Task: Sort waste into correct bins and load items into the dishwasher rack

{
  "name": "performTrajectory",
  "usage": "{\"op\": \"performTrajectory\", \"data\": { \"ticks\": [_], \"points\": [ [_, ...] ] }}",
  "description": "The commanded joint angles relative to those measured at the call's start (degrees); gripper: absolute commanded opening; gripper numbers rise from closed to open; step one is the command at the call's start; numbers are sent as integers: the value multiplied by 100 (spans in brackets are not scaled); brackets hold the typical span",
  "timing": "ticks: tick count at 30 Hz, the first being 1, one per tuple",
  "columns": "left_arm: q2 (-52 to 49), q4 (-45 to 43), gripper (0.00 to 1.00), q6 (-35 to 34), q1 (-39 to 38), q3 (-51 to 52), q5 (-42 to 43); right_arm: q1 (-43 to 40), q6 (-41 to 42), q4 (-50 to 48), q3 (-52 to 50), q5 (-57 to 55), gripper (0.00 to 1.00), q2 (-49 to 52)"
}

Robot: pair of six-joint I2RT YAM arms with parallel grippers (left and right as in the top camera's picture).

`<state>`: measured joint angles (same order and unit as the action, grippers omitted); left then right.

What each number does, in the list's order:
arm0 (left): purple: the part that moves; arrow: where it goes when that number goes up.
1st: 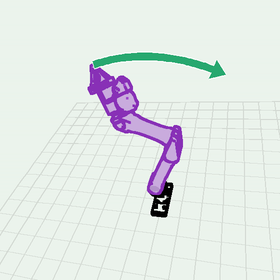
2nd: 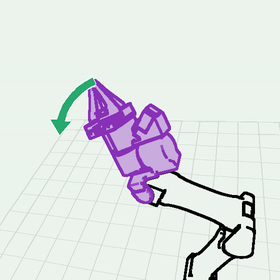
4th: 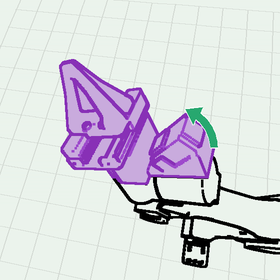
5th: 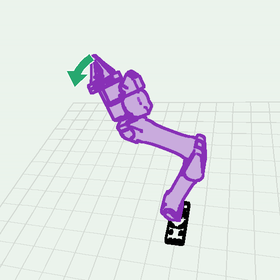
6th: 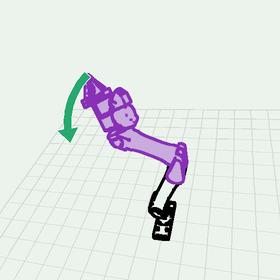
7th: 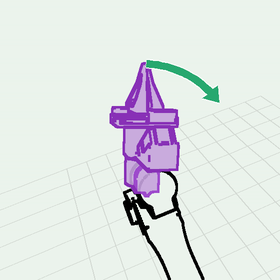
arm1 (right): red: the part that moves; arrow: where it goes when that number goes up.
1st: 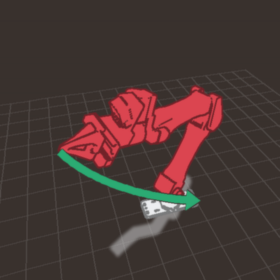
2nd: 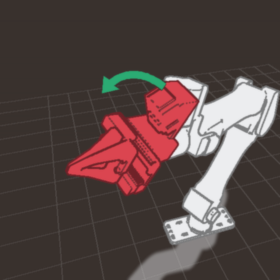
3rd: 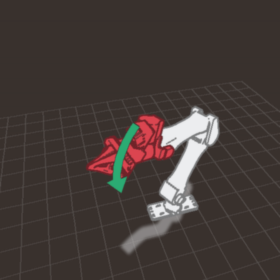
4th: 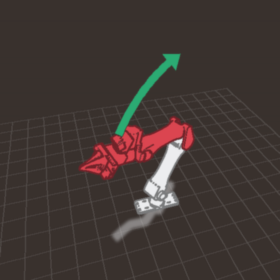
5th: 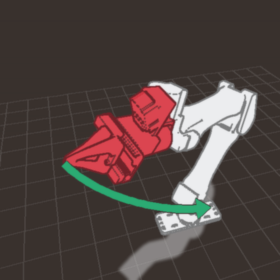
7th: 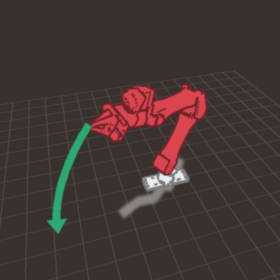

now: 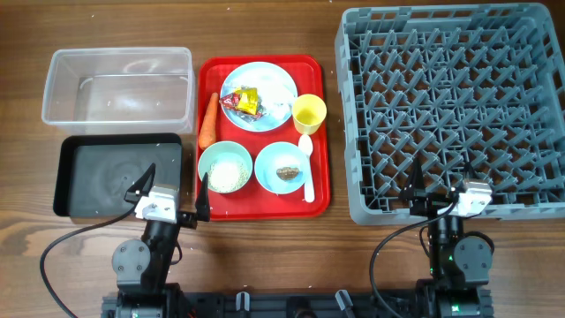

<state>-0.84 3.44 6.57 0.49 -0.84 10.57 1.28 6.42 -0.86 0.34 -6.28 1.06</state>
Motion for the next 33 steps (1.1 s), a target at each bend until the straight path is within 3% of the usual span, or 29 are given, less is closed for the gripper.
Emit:
{"op": "performTrajectory", "data": {
  "ticks": [1,23,27,29,33],
  "points": [
    [-9,-11,100,-42,0,50,48,-24,44,-26,-4,-57,100,28],
    [-7,-192,100,-44,0,50,57,-24,44,-26,-4,-57,100,28],
    [-9,-70,100,-127,0,50,841,-24,46,-26,-4,-57,100,28],
    [-13,-319,100,-127,0,50,1001,-24,46,-26,-4,-57,100,28],
    [-13,-925,100,-131,0,46,2120,-24,44,-26,-4,-57,100,28]
  ]
}}
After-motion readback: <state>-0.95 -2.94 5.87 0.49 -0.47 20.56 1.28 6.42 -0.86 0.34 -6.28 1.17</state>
